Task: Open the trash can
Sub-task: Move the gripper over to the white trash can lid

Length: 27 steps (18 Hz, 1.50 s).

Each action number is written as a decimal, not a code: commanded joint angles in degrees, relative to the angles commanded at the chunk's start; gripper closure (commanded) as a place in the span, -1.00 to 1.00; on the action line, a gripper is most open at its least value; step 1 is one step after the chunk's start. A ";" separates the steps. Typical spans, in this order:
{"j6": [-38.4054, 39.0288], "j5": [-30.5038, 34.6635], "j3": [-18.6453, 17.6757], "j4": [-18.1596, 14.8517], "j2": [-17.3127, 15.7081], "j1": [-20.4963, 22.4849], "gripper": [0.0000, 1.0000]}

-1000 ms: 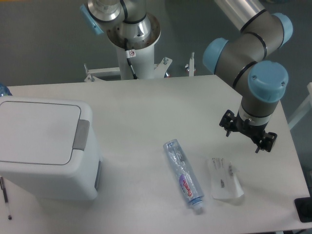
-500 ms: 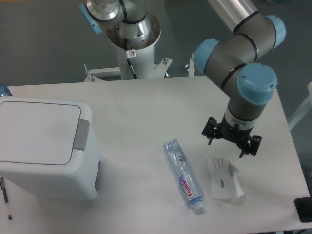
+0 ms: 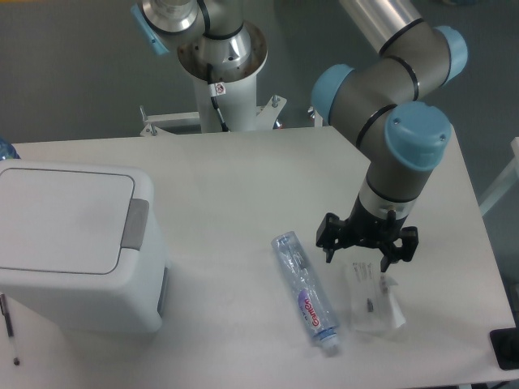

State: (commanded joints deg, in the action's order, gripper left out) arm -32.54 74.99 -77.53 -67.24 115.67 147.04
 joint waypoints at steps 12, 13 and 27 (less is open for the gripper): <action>15.31 -6.43 5.71 -6.58 -3.52 -8.43 -1.00; 15.22 -6.87 5.81 -7.81 -3.96 -8.70 -1.00; 12.32 -9.34 9.67 -20.03 -8.36 -15.03 -1.00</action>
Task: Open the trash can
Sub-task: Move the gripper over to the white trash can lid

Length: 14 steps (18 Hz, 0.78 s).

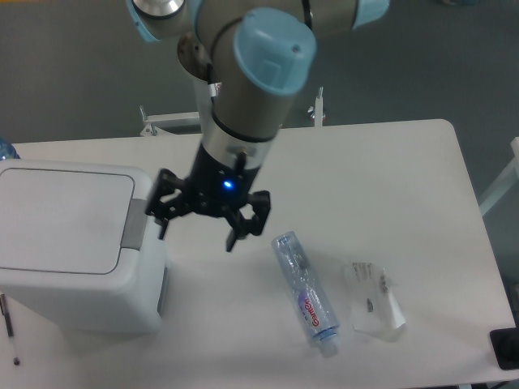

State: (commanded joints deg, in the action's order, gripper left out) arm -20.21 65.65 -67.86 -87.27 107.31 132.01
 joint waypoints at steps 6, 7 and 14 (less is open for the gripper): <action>-0.18 2.63 0.53 -1.15 0.44 -1.40 -1.00; -0.18 3.25 0.45 -1.15 0.62 -1.67 -1.00; -1.58 6.68 0.53 -1.50 1.94 -3.69 -1.00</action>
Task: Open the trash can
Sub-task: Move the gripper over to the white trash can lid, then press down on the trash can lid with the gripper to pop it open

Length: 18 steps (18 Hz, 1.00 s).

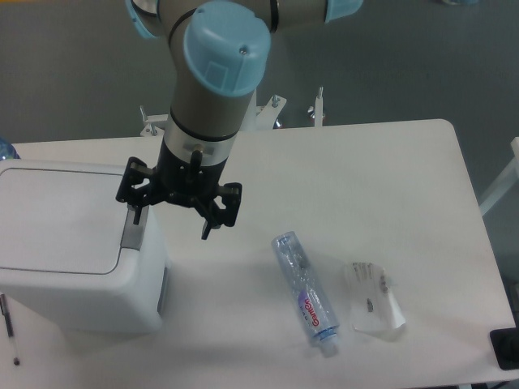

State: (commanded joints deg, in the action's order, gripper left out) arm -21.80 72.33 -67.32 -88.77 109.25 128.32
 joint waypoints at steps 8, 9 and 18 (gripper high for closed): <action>-0.35 2.20 -0.44 0.17 0.26 -1.14 -1.00; -0.35 2.37 -0.44 0.18 0.26 -1.14 -1.00; -0.35 3.69 -0.18 0.18 0.18 -1.23 -1.00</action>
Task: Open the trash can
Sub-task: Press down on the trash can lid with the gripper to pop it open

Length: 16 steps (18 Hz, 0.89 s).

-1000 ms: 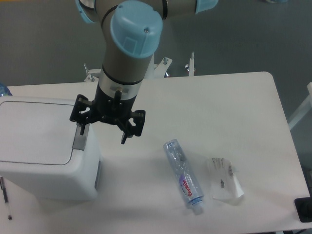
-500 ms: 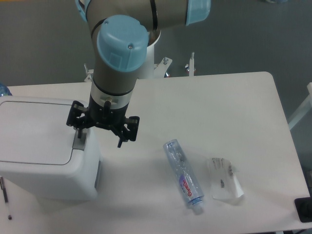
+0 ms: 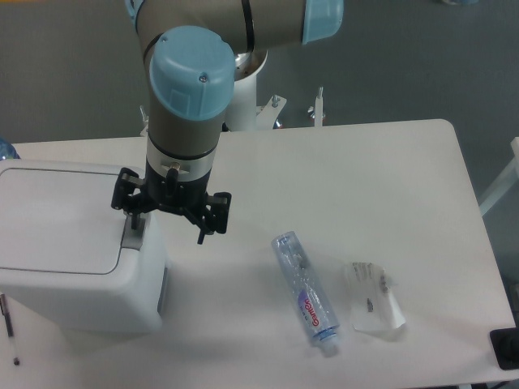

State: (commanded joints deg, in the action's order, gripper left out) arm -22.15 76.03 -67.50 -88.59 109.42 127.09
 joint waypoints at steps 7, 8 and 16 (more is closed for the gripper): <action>0.00 0.00 0.09 0.09 -0.09 0.00 -1.00; 0.00 0.09 0.09 0.17 0.00 0.00 -1.00; 0.00 0.88 0.00 0.53 0.18 0.00 -1.00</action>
State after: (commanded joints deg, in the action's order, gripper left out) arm -22.15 76.90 -67.50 -88.07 109.60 127.09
